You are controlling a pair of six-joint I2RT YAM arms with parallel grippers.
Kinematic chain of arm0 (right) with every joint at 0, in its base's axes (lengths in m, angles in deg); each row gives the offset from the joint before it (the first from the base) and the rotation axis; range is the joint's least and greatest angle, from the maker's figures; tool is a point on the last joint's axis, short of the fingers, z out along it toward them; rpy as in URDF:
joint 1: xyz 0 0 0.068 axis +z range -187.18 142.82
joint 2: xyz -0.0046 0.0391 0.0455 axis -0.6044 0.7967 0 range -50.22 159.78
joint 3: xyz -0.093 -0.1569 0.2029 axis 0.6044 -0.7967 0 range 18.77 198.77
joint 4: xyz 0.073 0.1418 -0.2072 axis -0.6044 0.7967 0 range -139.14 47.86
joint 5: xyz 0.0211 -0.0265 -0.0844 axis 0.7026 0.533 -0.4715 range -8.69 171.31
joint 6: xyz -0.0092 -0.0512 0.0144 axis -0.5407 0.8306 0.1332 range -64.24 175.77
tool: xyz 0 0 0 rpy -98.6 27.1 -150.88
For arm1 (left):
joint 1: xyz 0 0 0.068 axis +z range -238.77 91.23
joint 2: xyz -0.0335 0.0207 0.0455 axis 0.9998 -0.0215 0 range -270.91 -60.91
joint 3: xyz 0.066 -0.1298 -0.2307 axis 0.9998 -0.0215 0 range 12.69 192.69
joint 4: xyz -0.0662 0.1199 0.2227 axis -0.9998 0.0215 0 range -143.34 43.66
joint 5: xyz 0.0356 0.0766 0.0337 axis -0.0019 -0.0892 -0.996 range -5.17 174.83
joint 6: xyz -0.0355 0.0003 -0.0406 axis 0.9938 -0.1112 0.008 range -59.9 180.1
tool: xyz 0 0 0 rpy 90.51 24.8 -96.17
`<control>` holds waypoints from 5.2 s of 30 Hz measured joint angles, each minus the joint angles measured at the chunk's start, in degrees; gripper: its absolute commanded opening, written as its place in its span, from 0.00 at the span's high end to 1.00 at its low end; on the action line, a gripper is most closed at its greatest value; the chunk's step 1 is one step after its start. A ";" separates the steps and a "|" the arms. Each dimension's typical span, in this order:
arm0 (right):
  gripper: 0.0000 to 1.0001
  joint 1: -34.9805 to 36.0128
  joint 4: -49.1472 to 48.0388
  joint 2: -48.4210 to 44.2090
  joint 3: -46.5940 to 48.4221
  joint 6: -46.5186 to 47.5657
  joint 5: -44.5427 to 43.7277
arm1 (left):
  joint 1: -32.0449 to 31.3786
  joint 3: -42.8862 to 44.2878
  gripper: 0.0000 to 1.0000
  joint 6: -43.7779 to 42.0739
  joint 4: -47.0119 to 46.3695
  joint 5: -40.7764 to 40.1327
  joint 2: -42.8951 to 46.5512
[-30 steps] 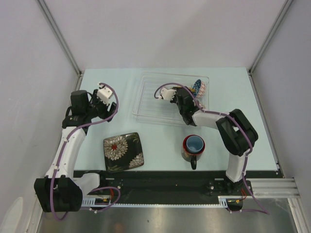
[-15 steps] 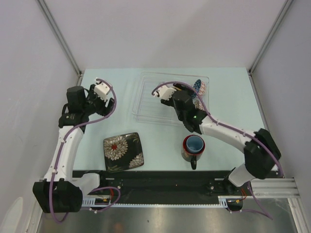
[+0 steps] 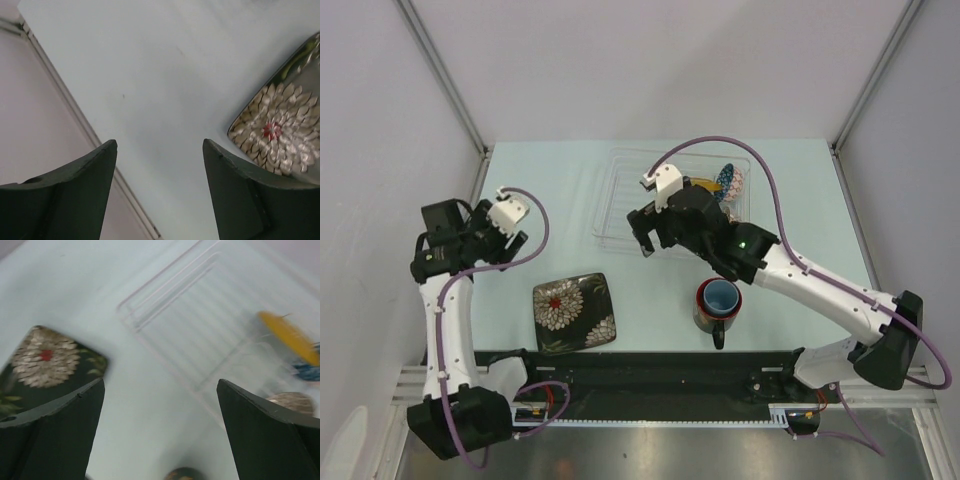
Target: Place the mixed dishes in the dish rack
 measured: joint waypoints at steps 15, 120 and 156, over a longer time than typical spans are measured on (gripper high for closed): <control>0.22 1.79 -5.11 18.60 -8.15 -26.93 26.43 | 11.67 -17.73 0.24 -28.04 14.08 -1.51 6.32; 1.00 -7.85 18.21 21.86 28.74 4.85 15.89 | 2.36 -8.02 0.24 6.32 -5.79 11.45 -1.14; 1.00 -12.79 -0.87 8.66 5.90 58.95 -11.56 | 2.40 -10.97 0.24 7.28 -8.48 10.03 -3.06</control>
